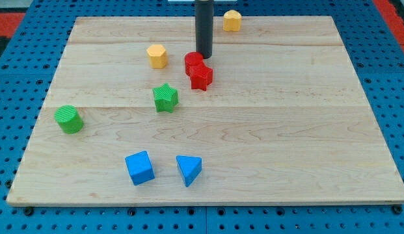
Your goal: Slide yellow heart to the top left
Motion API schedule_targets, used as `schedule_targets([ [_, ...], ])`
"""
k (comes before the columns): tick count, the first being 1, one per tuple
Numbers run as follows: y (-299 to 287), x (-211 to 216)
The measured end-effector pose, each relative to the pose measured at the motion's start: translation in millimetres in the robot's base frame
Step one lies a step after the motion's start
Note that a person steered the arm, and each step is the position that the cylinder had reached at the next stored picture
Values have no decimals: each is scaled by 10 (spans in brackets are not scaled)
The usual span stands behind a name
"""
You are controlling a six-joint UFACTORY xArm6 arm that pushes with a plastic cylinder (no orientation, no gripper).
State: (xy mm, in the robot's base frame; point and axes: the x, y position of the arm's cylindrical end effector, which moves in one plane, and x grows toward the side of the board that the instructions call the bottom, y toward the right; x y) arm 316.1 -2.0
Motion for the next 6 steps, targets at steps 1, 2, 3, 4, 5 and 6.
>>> schedule_targets([
  [1,306,-129],
  [2,1036,-338],
  [3,1230,-536],
  [4,1313,-1149],
  [5,1147,-1226],
  [6,14,-1110],
])
